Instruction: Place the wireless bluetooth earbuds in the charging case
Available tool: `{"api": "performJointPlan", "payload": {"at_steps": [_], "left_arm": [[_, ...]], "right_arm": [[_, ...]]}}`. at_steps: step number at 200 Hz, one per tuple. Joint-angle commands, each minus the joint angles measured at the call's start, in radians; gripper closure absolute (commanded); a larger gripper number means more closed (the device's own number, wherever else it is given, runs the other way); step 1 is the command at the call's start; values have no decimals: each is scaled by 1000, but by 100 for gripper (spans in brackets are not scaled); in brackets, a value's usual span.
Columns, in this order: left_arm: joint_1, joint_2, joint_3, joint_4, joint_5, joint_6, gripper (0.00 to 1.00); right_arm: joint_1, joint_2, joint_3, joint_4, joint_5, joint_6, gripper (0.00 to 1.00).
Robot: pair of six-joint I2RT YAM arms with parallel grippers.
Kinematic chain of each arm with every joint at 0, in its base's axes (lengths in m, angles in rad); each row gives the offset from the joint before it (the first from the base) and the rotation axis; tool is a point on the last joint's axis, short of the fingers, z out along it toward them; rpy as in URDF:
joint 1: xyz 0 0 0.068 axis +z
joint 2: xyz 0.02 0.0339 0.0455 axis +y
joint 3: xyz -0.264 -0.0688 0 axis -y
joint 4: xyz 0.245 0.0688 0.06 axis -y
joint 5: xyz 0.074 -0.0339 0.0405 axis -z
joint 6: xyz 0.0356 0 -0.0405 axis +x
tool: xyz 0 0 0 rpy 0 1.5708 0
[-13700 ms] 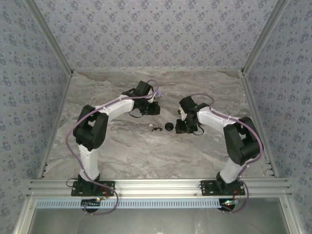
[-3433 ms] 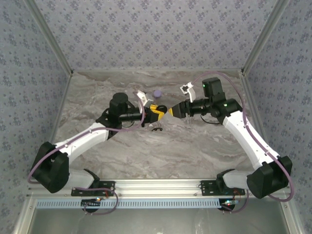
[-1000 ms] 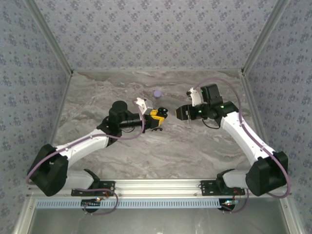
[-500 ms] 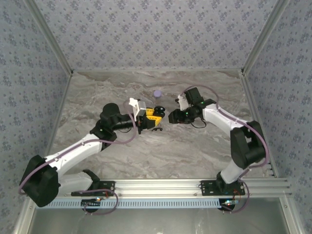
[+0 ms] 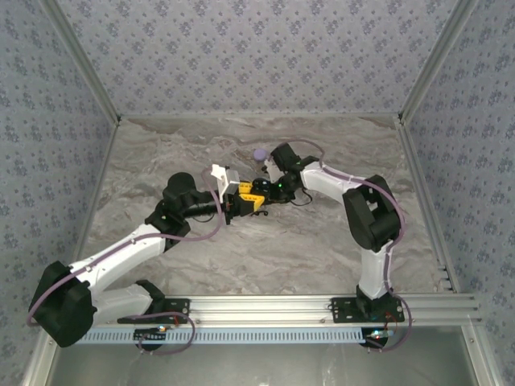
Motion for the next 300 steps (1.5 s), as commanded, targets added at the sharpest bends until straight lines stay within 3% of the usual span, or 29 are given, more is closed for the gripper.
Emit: {"api": "performJointPlan", "payload": {"at_steps": [1, 122, 230, 272, 300], "left_arm": [[7, -24, 0, 7, -5, 5, 79], [7, -26, -4, -9, -17, 13, 79], [7, -27, -3, -10, -21, 10, 78], [6, -29, -3, -10, -21, 11, 79], [7, -30, -4, -12, -22, 12, 79]], "right_arm": [[18, 35, 44, -105, 69, -24, 60], [59, 89, 71, -200, 199, -66, 62], [6, 46, 38, -214, 349, 10, 67], [5, -6, 16, -212, 326, 3, 67], [14, -63, 0, -189, 233, -25, 63]]}}
